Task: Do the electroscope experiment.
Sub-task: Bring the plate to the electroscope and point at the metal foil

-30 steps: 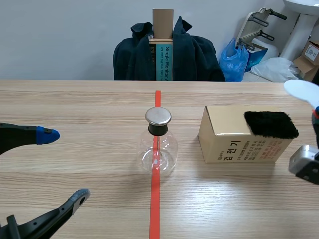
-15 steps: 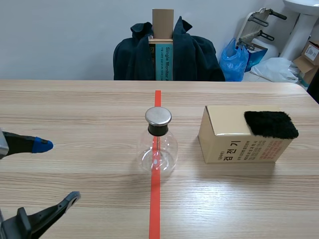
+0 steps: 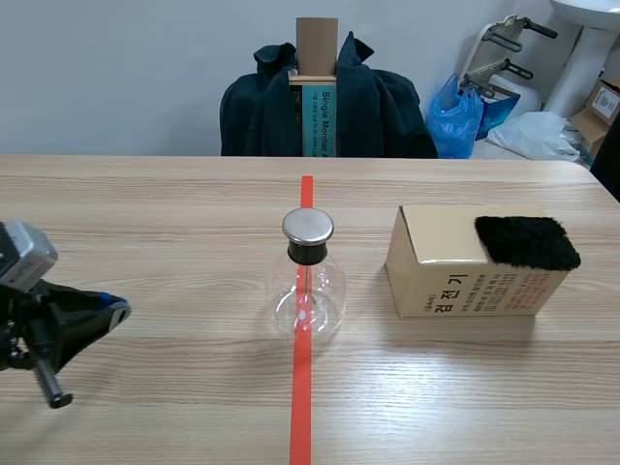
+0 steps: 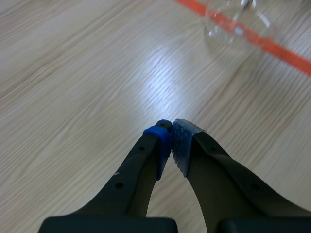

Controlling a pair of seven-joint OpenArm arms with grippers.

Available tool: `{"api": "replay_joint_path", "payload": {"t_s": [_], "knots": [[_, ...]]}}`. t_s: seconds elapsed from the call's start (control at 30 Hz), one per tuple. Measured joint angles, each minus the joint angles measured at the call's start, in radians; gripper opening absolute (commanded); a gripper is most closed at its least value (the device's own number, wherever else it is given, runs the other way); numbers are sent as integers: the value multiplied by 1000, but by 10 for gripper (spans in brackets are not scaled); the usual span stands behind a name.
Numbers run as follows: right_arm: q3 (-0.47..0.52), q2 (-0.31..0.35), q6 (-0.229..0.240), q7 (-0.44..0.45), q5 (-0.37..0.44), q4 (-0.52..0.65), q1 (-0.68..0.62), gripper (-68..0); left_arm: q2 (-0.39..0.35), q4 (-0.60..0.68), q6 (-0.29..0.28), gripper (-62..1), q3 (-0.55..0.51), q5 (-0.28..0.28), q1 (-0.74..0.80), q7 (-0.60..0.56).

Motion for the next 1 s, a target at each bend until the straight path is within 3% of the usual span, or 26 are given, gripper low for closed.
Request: {"api": "replay_joint_path", "payload": {"t_s": [0.23,0.53,0.6,0.7,0.8,1.0], "knots": [[4,9,0,23,-2,3,2,-667,103,-169,0,-590,149,0,-151,-95],[4,9,-3,23,29,3,2,-667,153,-204,0,-581,207,9,-185,-149],[4,9,28,24,28,3,2,-667,159,-204,0,-581,207,10,-185,-149],[-5,11,111,23,22,3,2,-667,168,-204,0,-581,207,28,-185,-164],[-79,11,136,-57,-19,2,25,-667,177,-204,0,-581,207,74,-185,-185],[-385,11,133,-209,-167,0,125,-667,203,-203,15,-581,207,95,-180,-185]]}}
